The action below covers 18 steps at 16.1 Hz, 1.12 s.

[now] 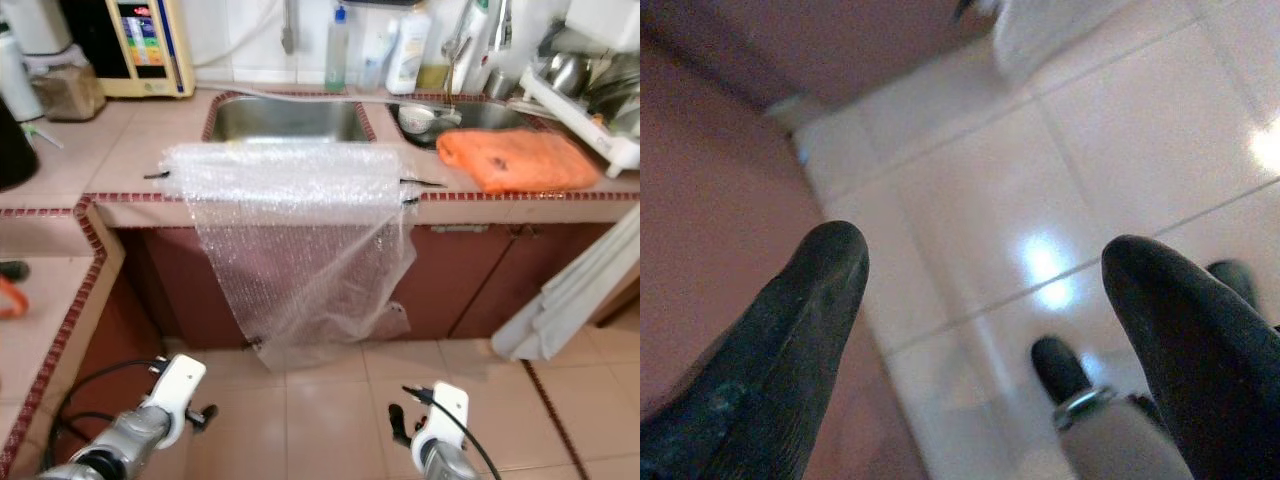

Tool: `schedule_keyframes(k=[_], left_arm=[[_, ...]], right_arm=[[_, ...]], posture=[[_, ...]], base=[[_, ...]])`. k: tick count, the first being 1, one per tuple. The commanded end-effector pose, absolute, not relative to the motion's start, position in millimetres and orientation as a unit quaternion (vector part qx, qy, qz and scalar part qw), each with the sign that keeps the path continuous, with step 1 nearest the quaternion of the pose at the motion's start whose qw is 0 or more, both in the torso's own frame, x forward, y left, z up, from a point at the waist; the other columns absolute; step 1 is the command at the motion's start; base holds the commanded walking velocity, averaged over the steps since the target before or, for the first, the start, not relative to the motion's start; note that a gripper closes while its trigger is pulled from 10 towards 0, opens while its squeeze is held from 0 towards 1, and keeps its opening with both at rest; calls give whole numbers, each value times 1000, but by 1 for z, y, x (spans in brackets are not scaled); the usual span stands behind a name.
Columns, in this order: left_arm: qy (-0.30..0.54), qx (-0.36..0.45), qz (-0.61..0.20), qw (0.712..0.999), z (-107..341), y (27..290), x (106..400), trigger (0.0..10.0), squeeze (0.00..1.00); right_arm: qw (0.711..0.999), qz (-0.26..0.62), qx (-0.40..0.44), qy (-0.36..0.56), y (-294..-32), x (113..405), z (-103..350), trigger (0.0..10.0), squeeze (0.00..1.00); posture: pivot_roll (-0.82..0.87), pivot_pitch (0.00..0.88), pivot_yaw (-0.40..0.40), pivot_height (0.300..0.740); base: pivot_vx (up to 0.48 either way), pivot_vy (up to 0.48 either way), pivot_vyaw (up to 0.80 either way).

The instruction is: Kitchen organization

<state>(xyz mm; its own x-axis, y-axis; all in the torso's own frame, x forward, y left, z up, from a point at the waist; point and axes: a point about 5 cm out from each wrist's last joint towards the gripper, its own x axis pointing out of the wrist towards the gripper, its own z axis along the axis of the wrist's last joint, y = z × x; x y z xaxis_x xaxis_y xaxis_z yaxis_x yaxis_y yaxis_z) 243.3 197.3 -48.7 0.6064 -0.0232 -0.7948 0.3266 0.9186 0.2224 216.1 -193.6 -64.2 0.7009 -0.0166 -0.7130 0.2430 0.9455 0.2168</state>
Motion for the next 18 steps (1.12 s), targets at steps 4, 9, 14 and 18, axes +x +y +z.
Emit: schedule_keyframes(k=[4,9,14,18], left_arm=[[431,181,-108,877,-49,192,245,10000,0],[428,185,-112,877,-47,191,248,10000,0],[425,188,-115,878,-45,188,251,10000,0],[424,189,-114,878,-45,188,251,10000,0]], right_arm=[[910,-68,140,383,-195,215,-65,10000,0],[911,-70,136,383,-195,215,-64,10000,0],[912,-69,129,382,-195,217,-64,10000,0],[913,-69,127,382,-196,217,-64,10000,0]], posture=[[-17,45,-12,740],[-28,41,-1,740],[-29,35,-3,740],[-32,34,-3,740]], base=[[0,-400,0],[0,-419,0],[0,-420,0],[0,-386,0]])
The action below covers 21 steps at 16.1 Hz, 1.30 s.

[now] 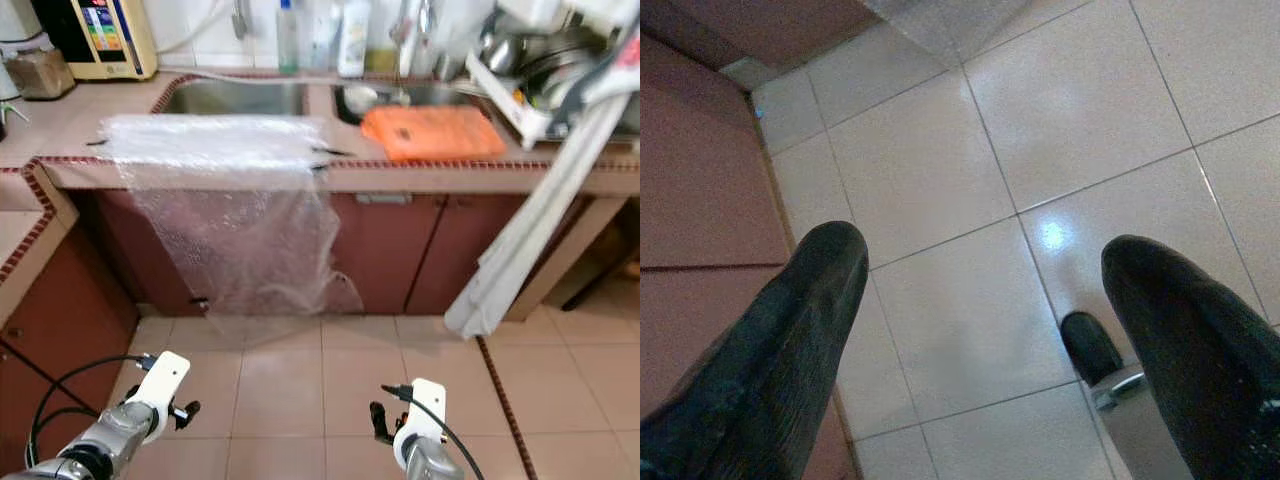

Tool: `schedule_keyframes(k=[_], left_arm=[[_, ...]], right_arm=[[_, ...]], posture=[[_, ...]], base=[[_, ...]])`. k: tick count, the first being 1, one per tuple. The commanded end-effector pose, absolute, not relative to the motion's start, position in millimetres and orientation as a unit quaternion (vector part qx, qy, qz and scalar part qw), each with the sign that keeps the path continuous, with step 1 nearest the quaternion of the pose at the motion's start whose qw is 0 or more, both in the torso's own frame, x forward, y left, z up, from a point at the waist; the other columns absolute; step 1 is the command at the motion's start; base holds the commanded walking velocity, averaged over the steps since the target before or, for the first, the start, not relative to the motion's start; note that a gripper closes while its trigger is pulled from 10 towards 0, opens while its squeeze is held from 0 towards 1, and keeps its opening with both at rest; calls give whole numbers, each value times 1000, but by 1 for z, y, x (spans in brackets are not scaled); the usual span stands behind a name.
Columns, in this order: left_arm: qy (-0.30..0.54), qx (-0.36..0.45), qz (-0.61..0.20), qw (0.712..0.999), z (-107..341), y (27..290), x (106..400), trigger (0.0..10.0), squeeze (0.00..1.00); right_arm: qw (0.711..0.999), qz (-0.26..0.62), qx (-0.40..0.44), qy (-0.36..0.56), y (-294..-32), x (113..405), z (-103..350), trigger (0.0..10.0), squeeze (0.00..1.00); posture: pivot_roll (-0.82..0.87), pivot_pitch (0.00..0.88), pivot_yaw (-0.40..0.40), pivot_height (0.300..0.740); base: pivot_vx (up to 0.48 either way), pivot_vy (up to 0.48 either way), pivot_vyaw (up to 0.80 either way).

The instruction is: Kitchen organization

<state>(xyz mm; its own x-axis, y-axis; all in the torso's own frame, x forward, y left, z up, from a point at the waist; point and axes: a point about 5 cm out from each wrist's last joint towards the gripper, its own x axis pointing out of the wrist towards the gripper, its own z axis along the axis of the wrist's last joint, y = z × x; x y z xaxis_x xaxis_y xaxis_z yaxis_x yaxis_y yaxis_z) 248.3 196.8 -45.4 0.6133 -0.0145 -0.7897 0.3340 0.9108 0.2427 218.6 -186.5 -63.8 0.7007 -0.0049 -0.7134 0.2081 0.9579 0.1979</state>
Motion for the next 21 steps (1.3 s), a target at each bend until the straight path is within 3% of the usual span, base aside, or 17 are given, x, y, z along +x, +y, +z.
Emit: schedule_keyframes(k=[1,11,21], left_arm=[[424,190,-113,878,-45,188,251,10000,0],[422,165,-111,885,-44,186,252,10000,0],[424,162,-110,884,-44,188,251,10000,0]], right_arm=[[913,-69,126,382,-196,217,-64,10000,0],[913,-67,122,383,-195,217,-64,10000,0],[914,-64,123,382,-194,218,-63,10000,0]], posture=[[-32,35,-3,740],[-32,38,-9,740],[-28,35,-6,740]], base=[[0,0,0],[0,0,0],[374,0,0]])
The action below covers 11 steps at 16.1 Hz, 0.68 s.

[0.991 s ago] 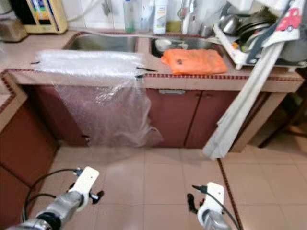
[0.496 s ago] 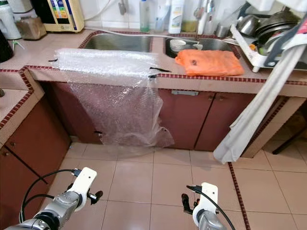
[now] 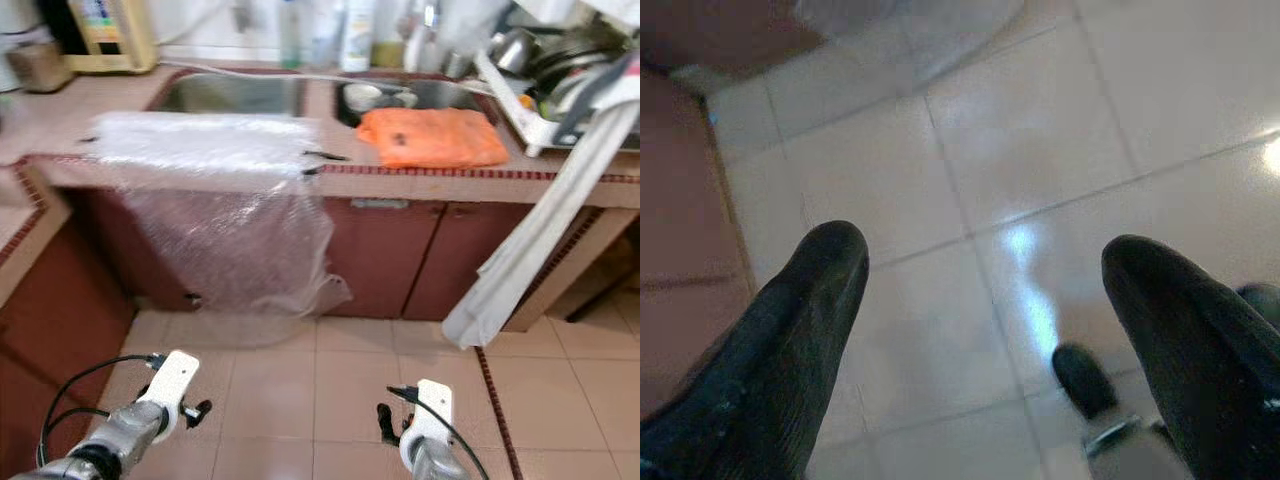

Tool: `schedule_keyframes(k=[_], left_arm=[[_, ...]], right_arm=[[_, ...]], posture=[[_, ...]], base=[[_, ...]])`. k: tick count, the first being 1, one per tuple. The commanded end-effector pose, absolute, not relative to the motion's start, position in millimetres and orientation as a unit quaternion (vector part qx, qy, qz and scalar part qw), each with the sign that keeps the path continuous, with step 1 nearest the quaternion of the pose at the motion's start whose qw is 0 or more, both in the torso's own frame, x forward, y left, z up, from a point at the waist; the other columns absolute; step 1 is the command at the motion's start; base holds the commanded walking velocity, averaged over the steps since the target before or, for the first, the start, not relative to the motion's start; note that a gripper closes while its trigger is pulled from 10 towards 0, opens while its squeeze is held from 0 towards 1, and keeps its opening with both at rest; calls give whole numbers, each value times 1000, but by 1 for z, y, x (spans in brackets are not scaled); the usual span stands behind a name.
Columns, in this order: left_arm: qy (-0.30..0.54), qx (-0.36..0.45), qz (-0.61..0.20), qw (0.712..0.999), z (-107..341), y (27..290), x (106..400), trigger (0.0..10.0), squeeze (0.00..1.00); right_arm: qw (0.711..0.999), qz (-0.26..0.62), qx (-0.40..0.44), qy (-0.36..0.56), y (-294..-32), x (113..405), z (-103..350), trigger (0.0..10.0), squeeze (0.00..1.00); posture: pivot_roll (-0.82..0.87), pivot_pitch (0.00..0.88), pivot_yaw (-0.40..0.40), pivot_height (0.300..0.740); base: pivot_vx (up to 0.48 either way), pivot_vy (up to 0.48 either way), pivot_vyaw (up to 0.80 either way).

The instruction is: Kitchen organization

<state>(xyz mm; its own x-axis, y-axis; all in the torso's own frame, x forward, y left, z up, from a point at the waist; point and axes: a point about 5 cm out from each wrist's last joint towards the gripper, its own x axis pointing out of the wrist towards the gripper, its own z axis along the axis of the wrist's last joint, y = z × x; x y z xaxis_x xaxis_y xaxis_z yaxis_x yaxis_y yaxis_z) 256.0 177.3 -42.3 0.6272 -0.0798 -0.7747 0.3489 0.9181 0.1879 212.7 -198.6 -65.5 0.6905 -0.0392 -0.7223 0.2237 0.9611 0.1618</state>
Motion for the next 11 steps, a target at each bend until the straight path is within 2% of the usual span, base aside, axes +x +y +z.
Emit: schedule_keyframes(k=[1,9,11], left_arm=[[425,163,-110,884,-44,188,251,10000,0],[426,167,-110,882,-44,189,251,10000,0],[420,160,-112,886,-44,188,252,10000,0]], right_arm=[[914,-64,123,382,-194,218,-63,10000,0],[914,-63,124,382,-193,218,-63,10000,0],[914,-62,123,383,-192,218,-64,10000,0]], posture=[[-29,36,-6,740],[-26,36,-3,740],[-26,37,-5,740]], base=[[409,0,0],[406,0,0],[0,0,0]])
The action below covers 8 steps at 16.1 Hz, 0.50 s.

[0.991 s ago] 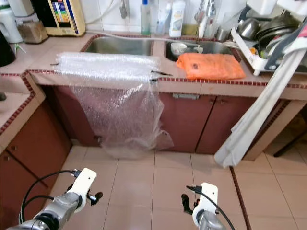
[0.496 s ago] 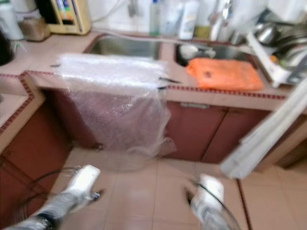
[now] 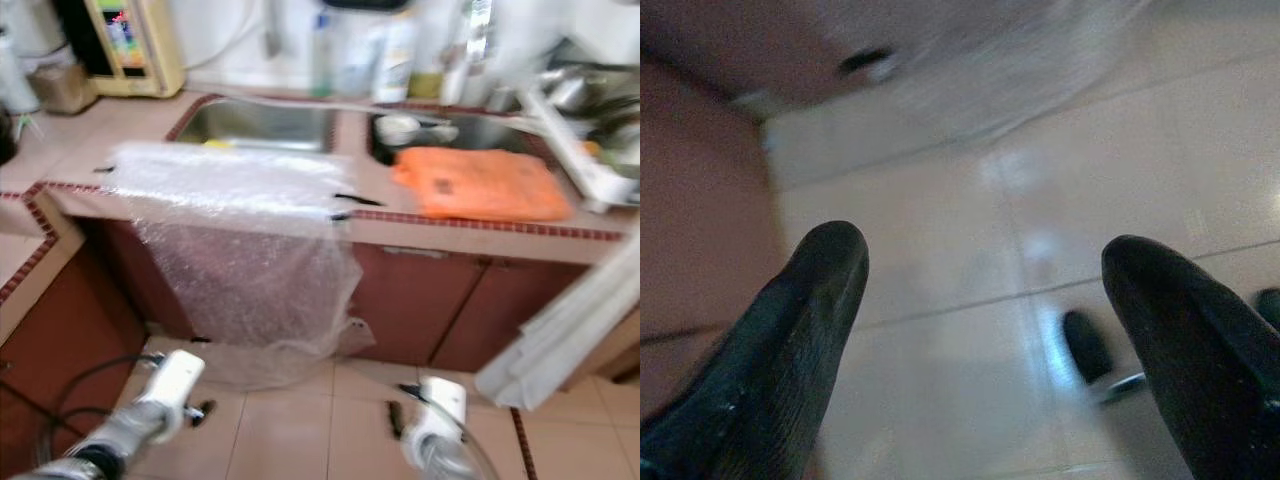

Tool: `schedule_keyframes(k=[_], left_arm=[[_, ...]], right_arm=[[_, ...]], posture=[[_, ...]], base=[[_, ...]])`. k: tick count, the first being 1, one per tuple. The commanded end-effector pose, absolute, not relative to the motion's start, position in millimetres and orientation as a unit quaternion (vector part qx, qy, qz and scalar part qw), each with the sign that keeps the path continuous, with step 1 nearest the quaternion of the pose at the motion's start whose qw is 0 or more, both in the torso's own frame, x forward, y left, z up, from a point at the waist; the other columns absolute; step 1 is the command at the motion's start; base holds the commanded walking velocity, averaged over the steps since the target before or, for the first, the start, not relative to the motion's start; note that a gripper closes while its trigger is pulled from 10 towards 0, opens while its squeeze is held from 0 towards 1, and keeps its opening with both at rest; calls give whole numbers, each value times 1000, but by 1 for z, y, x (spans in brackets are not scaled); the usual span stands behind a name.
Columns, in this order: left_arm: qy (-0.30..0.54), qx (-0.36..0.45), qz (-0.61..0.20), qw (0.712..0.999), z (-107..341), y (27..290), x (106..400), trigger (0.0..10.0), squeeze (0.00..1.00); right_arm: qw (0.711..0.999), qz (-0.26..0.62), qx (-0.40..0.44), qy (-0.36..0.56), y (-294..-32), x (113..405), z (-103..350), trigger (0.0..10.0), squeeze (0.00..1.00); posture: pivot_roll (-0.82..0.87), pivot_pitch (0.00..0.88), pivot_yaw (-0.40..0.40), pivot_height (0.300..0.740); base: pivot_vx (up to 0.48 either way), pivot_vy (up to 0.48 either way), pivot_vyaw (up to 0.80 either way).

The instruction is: Kitchen organization

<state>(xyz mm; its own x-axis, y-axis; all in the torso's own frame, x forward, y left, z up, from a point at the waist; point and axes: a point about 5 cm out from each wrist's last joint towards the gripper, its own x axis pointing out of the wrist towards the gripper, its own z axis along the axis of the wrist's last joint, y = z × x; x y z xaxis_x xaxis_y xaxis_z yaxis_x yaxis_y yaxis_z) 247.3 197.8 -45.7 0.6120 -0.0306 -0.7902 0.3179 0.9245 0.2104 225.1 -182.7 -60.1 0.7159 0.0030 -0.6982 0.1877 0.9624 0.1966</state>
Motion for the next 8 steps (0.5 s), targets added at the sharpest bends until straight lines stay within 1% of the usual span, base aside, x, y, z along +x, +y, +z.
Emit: schedule_keyframes(k=[1,2,3,7,8], left_arm=[[423,163,-112,884,-44,188,251,10000,0],[423,164,-112,884,-44,188,251,10000,0],[423,164,-113,884,-45,188,251,10000,0],[425,162,-116,883,-46,188,249,10000,0],[425,162,-116,883,-46,188,249,10000,0]], right_arm=[[913,-62,123,383,-192,217,-64,10000,0],[913,-62,124,384,-192,217,-64,10000,0],[913,-62,123,384,-192,217,-64,10000,0],[912,-61,123,387,-193,215,-65,10000,0],[911,-62,123,387,-193,215,-65,10000,0]], posture=[[-26,37,-6,740],[-25,37,-7,740],[-25,38,-7,740],[-29,44,-8,740],[-30,45,-7,740]], base=[[0,0,0],[0,0,0],[0,-266,0],[0,-480,0],[0,-480,-519]])
